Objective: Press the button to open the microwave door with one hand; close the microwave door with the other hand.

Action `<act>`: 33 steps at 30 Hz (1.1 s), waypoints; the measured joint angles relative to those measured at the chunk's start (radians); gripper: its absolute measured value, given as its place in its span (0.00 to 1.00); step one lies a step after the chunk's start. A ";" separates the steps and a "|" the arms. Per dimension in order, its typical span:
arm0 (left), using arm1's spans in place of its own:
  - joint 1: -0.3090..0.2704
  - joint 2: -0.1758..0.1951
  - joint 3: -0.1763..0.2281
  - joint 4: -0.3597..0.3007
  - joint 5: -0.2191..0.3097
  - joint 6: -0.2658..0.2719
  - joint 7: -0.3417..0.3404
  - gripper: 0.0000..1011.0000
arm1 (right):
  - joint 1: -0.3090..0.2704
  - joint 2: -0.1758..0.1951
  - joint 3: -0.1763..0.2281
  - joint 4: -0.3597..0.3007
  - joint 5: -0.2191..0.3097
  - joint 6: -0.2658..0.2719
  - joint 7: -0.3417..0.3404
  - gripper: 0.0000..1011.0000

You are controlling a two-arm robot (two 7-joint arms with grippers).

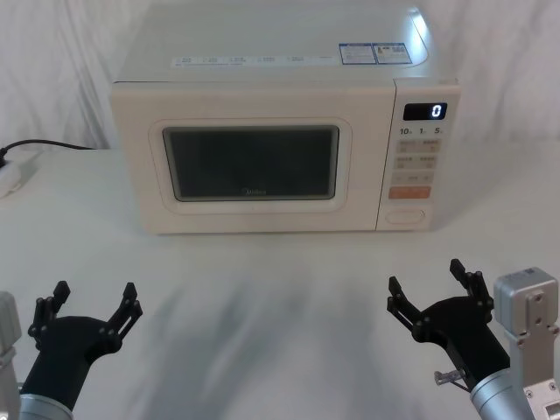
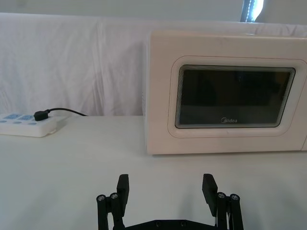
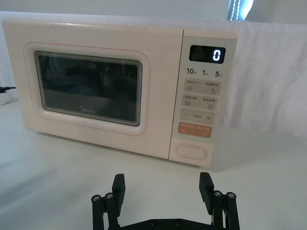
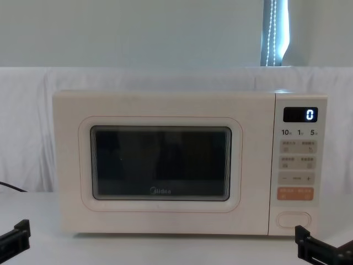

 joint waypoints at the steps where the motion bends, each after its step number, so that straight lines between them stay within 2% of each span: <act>1: 0.000 0.000 0.000 0.000 0.000 0.000 0.000 0.99 | 0.000 0.000 0.000 0.000 0.000 0.000 0.000 0.99; 12: 0.000 0.000 0.000 0.000 0.000 0.000 0.000 0.99 | 0.000 0.000 0.000 0.000 0.000 0.000 0.000 0.99; 16: 0.000 0.000 0.000 0.000 0.000 0.000 0.000 0.99 | 0.000 0.000 0.000 0.000 0.000 0.000 0.000 0.93; 22: 0.000 0.000 0.000 0.000 0.000 0.000 0.000 0.99 | 0.000 0.000 0.000 0.000 0.000 0.000 0.000 0.81; 27: 0.000 0.000 0.000 0.000 0.000 0.000 0.000 0.99 | 0.000 0.000 0.000 0.000 0.000 0.000 0.000 0.65; 29: 0.000 0.000 0.000 0.000 0.000 0.000 0.000 0.99 | 0.000 0.000 0.000 0.000 0.000 0.000 0.000 0.56; 31: 0.000 0.000 0.000 0.000 0.000 0.000 0.000 0.99 | 0.000 0.000 0.000 0.000 0.000 0.000 0.000 0.52; 32: 0.000 0.000 0.000 0.000 0.000 0.000 0.000 0.99 | 0.000 0.000 0.000 0.000 0.000 0.000 0.000 0.46; 33: 0.000 0.000 0.000 0.000 0.000 0.000 0.000 0.99 | 0.000 0.000 0.000 0.000 0.000 0.000 0.000 0.46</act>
